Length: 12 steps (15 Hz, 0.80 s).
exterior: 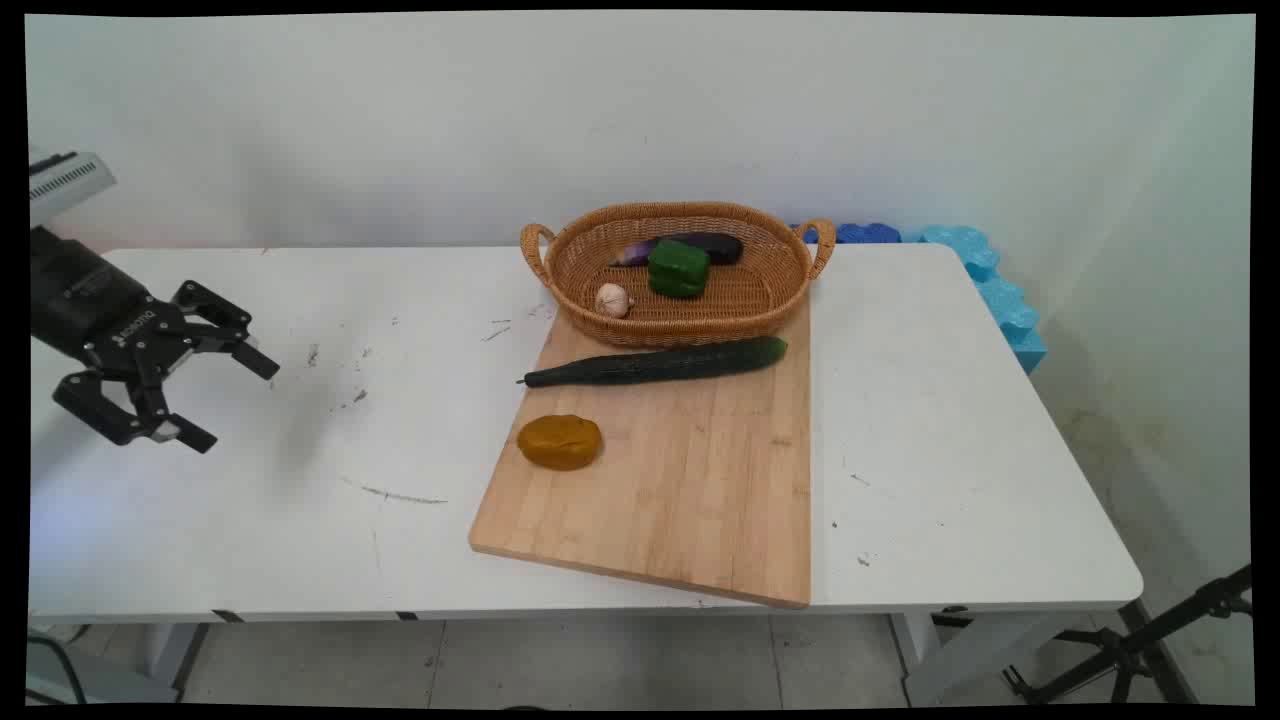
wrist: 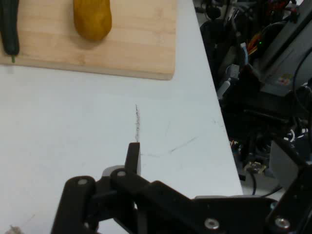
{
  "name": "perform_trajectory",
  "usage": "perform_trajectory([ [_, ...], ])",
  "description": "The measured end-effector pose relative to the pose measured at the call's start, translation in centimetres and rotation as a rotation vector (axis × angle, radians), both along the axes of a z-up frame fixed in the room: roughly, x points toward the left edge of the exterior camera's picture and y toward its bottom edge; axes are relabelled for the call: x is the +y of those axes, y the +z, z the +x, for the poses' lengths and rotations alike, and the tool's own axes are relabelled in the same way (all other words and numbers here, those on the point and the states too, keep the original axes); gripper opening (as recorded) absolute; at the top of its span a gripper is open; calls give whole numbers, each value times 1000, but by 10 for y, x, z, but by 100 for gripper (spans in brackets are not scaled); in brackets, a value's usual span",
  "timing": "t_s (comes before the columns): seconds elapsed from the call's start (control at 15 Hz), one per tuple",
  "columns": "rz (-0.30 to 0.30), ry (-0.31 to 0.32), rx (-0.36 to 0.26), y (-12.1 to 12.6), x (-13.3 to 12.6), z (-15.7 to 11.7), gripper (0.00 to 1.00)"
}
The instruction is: Pick up the potato from the cutting board
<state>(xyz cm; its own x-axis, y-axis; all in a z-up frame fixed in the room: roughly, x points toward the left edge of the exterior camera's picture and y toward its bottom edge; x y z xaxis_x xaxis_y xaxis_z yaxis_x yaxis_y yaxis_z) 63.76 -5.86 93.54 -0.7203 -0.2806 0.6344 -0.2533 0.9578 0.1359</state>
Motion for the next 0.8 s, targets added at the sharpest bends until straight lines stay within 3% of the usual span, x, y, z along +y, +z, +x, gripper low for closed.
perform_trajectory([
  [0.33,-33,-9,-30,-4,-14,-23,100],
  [0.8,-79,24,-100,-20,-40,-93,100],
])
